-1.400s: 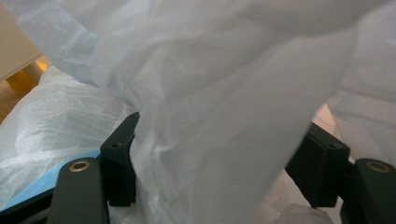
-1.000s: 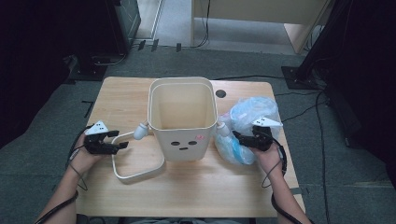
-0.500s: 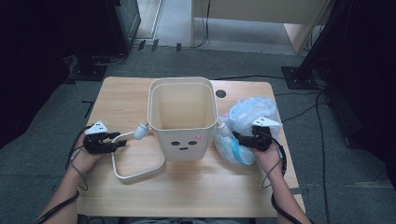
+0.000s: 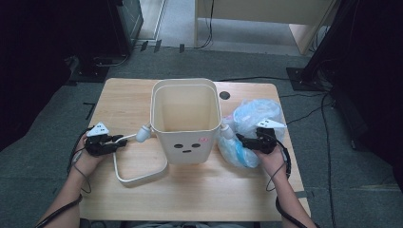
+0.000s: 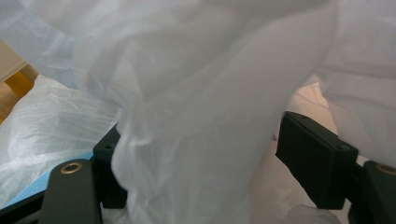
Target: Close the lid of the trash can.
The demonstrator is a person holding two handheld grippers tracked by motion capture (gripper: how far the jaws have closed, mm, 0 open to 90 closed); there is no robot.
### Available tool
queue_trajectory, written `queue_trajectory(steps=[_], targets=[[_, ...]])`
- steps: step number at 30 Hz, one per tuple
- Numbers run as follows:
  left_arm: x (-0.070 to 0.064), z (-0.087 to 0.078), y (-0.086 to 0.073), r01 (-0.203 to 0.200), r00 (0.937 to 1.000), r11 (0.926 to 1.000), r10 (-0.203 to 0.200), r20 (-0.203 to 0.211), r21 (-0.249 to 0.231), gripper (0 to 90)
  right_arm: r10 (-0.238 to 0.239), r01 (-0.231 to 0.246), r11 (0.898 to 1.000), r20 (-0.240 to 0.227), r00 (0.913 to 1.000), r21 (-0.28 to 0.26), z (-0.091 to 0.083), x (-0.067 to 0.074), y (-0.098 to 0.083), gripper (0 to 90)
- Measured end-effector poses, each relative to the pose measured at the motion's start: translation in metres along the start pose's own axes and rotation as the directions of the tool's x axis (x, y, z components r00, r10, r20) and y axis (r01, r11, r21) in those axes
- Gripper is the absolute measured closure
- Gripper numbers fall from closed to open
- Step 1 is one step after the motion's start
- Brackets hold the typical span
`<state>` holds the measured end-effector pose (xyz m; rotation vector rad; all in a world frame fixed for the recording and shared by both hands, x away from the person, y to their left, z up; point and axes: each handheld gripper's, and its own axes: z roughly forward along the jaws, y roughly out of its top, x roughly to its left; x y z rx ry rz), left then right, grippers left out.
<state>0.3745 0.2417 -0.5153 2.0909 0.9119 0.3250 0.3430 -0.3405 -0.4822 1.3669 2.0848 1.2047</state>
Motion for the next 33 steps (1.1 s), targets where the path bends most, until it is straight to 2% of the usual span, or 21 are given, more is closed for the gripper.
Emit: queue_trajectory(steps=[8,20,26,33], targets=[[-0.0023,0.0011,0.0031,-0.030,0.9995,0.9993,0.030,-0.009,0.024,77.9,-0.006,0.006,1.000,0.001,1.0000,0.004,0.0004,0.0010,0.0004,26.0],[-0.0014,0.0012,0.0038,-0.011,0.9999,0.9996,0.011,0.012,0.025,78.9,-0.014,0.014,1.000,0.000,0.9999,0.008,0.0008,0.0015,0.0008,26.0],[-0.0013,0.0005,0.0045,-0.015,0.9998,0.9993,0.014,0.013,0.033,79.2,-0.016,0.016,1.000,0.000,0.9999,0.008,0.0007,0.0016,0.0011,26.0],[-0.0003,-0.0041,0.0076,0.004,0.9999,1.0000,-0.004,0.013,0.008,79.0,-0.011,0.011,1.000,0.002,0.9999,0.010,0.0017,0.0024,0.0010,26.1]])
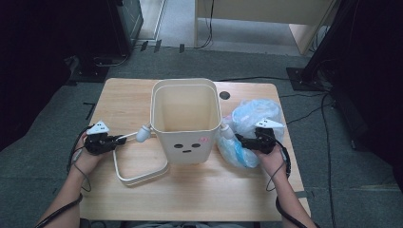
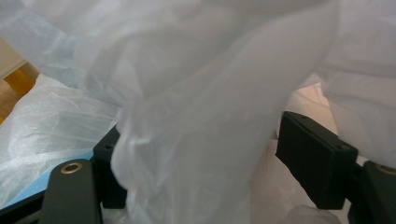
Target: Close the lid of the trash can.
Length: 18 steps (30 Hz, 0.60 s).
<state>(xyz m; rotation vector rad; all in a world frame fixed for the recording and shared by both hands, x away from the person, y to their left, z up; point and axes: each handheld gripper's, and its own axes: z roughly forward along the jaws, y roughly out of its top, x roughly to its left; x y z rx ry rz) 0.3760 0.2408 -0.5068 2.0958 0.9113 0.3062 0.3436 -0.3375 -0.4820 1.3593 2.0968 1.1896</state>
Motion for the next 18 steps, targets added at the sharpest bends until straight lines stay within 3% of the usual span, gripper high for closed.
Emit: queue_trajectory(steps=[10,15,18], targets=[[-0.0016,-0.0061,0.0064,-0.010,0.9999,0.9999,0.010,0.010,-0.002,78.7,0.006,-0.006,1.000,-0.002,1.0000,0.002,0.0001,-0.0002,0.0001,26.0],[0.0002,-0.0069,0.0078,0.033,0.9990,0.9994,-0.033,0.029,0.013,78.8,0.006,-0.006,1.000,-0.005,1.0000,0.005,0.0003,-0.0003,0.0001,26.0],[0.0002,-0.0088,0.0081,0.019,0.9996,0.9997,-0.020,0.019,0.016,78.7,0.005,-0.005,1.000,-0.003,1.0000,0.005,0.0002,0.0000,0.0002,26.0]])
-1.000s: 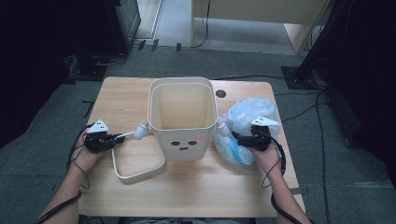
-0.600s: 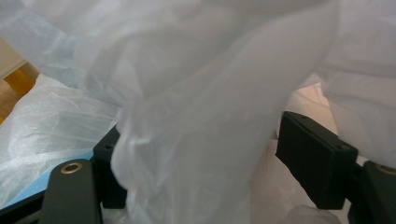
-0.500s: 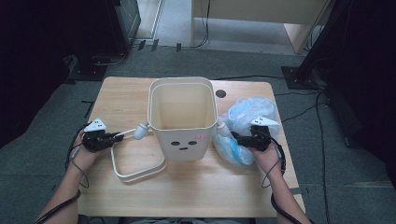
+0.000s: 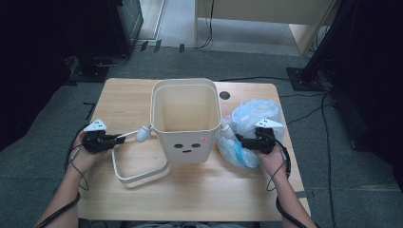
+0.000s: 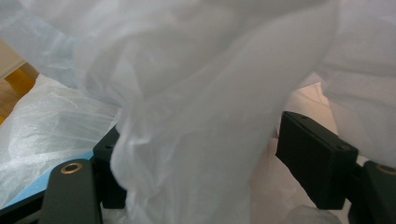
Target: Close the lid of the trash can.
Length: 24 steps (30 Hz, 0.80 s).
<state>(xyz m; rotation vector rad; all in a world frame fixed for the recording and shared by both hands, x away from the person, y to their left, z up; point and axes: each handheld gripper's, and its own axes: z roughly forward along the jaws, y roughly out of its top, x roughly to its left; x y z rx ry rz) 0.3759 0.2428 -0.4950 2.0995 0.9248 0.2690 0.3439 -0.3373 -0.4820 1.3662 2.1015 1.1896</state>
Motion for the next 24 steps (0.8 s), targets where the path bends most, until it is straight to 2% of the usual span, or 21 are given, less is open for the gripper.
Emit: queue_trajectory(steps=[6,7,13,24], targets=[[-0.001,-0.006,0.004,-0.024,0.9997,0.9997,0.024,-0.012,-0.002,78.5,0.000,0.000,1.000,0.000,1.0000,0.001,0.000,0.000,0.000,26.0],[-0.001,-0.008,0.006,-0.010,0.9999,0.9999,0.010,0.002,0.003,78.3,-0.001,0.001,1.000,0.001,1.0000,0.001,0.000,0.000,0.000,26.0],[-0.004,-0.012,0.010,-0.027,0.9995,0.9995,0.027,0.016,0.015,78.2,-0.002,0.002,1.000,0.002,1.0000,0.003,0.000,0.000,0.000,26.0],[-0.006,-0.018,0.013,-0.019,0.9991,0.9996,0.018,0.038,0.022,77.9,-0.003,0.003,1.000,0.003,1.0000,0.004,0.000,0.001,0.000,26.0]])
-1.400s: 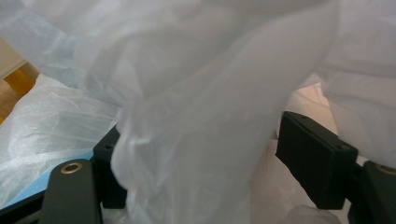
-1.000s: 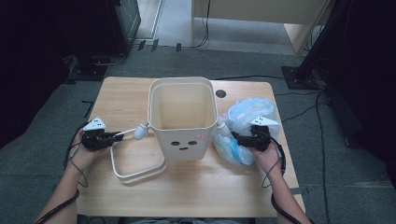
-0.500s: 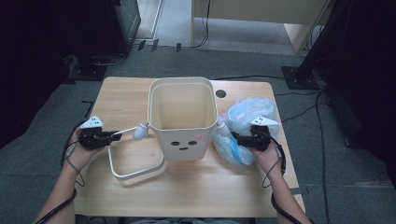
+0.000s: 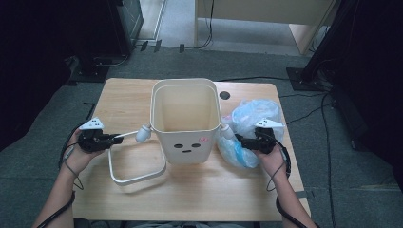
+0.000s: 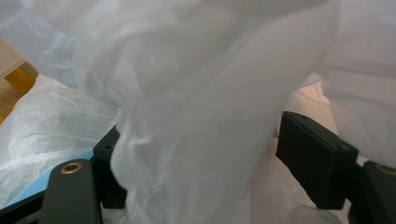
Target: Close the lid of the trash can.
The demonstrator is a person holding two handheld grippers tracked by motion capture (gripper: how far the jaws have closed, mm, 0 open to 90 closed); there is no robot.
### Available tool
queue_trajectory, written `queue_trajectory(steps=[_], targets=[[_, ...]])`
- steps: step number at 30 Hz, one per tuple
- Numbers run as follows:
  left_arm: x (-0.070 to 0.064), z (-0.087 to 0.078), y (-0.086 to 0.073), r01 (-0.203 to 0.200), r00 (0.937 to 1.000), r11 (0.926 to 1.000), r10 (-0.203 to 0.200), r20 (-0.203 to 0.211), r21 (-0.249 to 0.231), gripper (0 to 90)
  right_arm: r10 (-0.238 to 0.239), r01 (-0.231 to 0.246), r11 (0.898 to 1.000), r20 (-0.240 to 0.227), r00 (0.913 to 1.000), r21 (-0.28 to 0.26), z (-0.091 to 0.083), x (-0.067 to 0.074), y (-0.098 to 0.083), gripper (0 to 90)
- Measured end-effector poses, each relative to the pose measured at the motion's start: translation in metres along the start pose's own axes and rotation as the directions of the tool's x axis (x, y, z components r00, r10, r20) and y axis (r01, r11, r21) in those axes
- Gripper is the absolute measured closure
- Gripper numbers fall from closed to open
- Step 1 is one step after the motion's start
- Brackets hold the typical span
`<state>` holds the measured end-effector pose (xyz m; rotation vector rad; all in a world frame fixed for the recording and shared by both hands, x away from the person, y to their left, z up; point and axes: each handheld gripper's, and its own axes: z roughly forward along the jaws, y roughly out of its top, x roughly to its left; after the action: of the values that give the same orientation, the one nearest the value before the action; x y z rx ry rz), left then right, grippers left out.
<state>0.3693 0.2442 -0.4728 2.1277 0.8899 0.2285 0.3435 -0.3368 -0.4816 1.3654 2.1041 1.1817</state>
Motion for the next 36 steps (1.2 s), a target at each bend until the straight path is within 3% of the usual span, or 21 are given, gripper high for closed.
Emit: queue_trajectory(steps=[16,23,27,36], targets=[[-0.005,-0.005,0.018,-0.051,0.9985,0.9984,0.050,0.022,0.024,77.8,-0.004,0.004,1.000,0.000,1.0000,0.000,0.000,0.001,0.000,26.0],[-0.004,-0.020,0.025,-0.039,0.9990,0.9992,0.039,0.023,0.012,77.6,-0.002,0.002,1.000,0.000,1.0000,0.001,0.000,0.001,0.000,26.0],[-0.002,-0.026,0.027,0.019,0.9994,0.9998,-0.019,0.030,0.008,77.5,-0.003,0.003,1.000,0.001,1.0000,0.001,0.000,0.001,0.000,26.0],[-0.002,-0.041,0.031,-0.007,0.9998,0.9997,0.007,0.020,0.022,77.1,-0.001,0.001,1.000,0.001,1.0000,0.002,0.000,0.001,0.000,26.0]])
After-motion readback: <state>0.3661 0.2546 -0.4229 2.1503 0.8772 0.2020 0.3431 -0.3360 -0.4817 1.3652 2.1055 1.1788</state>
